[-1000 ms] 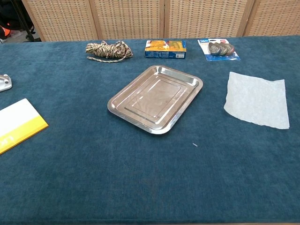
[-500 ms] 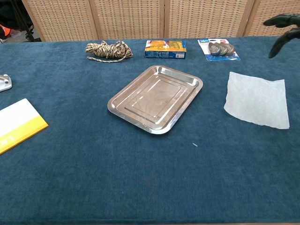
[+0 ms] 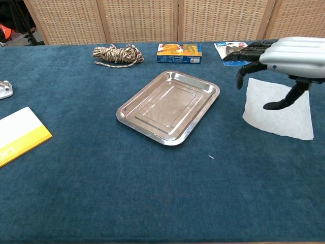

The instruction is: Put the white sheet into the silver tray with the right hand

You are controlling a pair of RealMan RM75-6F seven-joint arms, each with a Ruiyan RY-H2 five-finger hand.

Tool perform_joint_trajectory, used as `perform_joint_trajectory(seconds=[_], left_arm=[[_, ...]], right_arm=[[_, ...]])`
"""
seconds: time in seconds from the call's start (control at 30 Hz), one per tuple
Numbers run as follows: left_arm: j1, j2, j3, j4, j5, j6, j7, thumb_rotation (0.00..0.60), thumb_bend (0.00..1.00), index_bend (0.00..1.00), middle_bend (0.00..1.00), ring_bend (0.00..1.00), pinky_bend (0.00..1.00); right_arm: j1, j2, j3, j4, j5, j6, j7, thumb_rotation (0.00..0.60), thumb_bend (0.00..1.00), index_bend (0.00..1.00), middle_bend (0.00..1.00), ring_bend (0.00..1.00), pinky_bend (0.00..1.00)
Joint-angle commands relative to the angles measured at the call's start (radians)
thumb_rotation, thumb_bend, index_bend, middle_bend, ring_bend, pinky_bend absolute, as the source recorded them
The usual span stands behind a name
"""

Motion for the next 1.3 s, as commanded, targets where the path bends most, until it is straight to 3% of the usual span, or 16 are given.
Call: perform_joint_trajectory(seconds=[0.03, 0.33, 0.87, 1.3], left_arm=[[-0.002, -0.002, -0.001, 0.002, -0.004, -0.004, 0.004, 0.600, 0.00, 0.00, 0.00, 0.00, 0.00], [-0.010, -0.009, -0.004, 0.008, -0.023, -0.026, 0.013, 0.600, 0.00, 0.00, 0.00, 0.00, 0.00], [-0.017, -0.011, -0.007, 0.014, -0.041, -0.044, 0.012, 0.600, 0.00, 0.00, 0.00, 0.00, 0.00], [-0.018, -0.008, -0.006, 0.014, -0.042, -0.044, 0.001, 0.600, 0.00, 0.00, 0.00, 0.00, 0.00]], right_arm=[[0.029, -0.044, 0.001, 0.037, 0.033, -0.040, -0.016, 0.600, 0.34, 0.33, 0.03, 0.00, 0.00], [0.074, -0.129, -0.009, 0.122, 0.095, -0.117, -0.057, 0.600, 0.34, 0.33, 0.03, 0.00, 0.00], [0.099, -0.183, -0.051, 0.219, 0.144, -0.142, -0.068, 0.600, 0.34, 0.36, 0.03, 0.00, 0.00], [0.095, -0.216, -0.090, 0.285, 0.167, -0.119, -0.021, 0.600, 0.43, 0.58, 0.04, 0.00, 0.00]])
